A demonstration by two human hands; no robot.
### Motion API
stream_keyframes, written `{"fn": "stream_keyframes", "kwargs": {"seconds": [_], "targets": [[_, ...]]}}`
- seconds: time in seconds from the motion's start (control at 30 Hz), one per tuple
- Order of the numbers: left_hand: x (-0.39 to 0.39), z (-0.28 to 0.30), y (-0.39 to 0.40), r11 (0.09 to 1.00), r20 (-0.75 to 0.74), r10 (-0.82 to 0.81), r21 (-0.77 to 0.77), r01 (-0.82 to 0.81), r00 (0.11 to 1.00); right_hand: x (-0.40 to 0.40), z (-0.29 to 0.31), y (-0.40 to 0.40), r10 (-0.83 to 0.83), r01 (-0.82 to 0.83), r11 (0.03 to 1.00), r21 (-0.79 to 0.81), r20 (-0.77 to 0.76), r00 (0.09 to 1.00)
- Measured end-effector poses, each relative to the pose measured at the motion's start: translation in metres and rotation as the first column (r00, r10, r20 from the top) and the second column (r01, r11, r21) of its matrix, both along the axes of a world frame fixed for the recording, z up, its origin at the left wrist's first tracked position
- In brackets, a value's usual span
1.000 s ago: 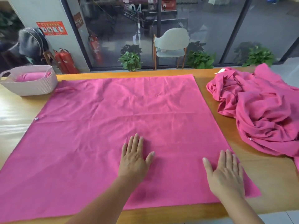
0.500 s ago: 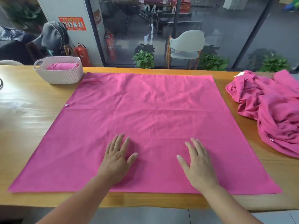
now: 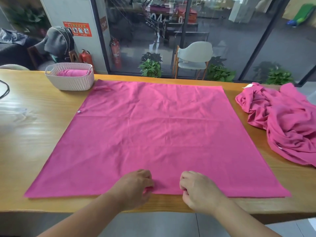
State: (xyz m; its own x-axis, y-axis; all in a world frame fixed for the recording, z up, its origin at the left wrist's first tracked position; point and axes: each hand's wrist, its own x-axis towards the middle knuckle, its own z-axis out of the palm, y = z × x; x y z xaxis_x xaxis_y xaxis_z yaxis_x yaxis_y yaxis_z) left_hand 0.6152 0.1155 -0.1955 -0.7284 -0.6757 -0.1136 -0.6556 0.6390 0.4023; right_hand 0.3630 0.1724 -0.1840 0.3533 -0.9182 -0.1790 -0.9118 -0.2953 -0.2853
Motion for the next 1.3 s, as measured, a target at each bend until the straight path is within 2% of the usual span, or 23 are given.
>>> {"fn": "stream_keyframes", "kwargs": {"seconds": [0.1,0.2,0.37,0.6,0.77,1.0,1.17,1.3], "targets": [[0.000,0.002,-0.003,0.991,-0.081,0.130,-0.021,-0.132,0.988,0.001,0.009,-0.006,-0.176,0.176,0.984,0.014,0.055,0.983],[0.006,0.007,-0.012,0.974,-0.080,0.225,-0.006,-0.226,0.971,-0.002,0.017,-0.014,-0.285,0.287,0.958,-0.018,0.084,0.955],[0.037,0.014,-0.034,0.957,0.029,0.267,0.111,-0.269,0.963,-0.017,0.021,-0.024,-0.303,0.307,0.951,-0.028,0.097,0.948],[0.051,0.060,-0.112,0.932,-0.027,0.363,0.015,-0.363,0.931,-0.038,0.046,-0.076,-0.282,0.334,0.925,-0.182,0.262,0.923],[0.029,0.093,-0.192,0.911,-0.078,0.403,-0.065,-0.408,0.912,-0.068,0.073,-0.168,-0.261,0.343,0.911,-0.227,0.327,0.908],[-0.007,0.116,-0.319,0.883,-0.049,0.446,-0.141,-0.448,0.894,-0.106,0.111,-0.331,-0.213,0.273,0.951,-0.143,0.337,0.917],[-0.033,0.098,-0.425,0.862,0.085,0.499,-0.150,-0.484,0.862,-0.123,0.101,-0.450,-0.248,0.268,0.963,-0.037,0.275,0.929],[-0.048,0.056,-0.497,0.831,0.091,0.551,-0.152,-0.535,0.830,-0.129,0.069,-0.530,-0.284,0.284,0.958,0.031,0.222,0.933]]}}
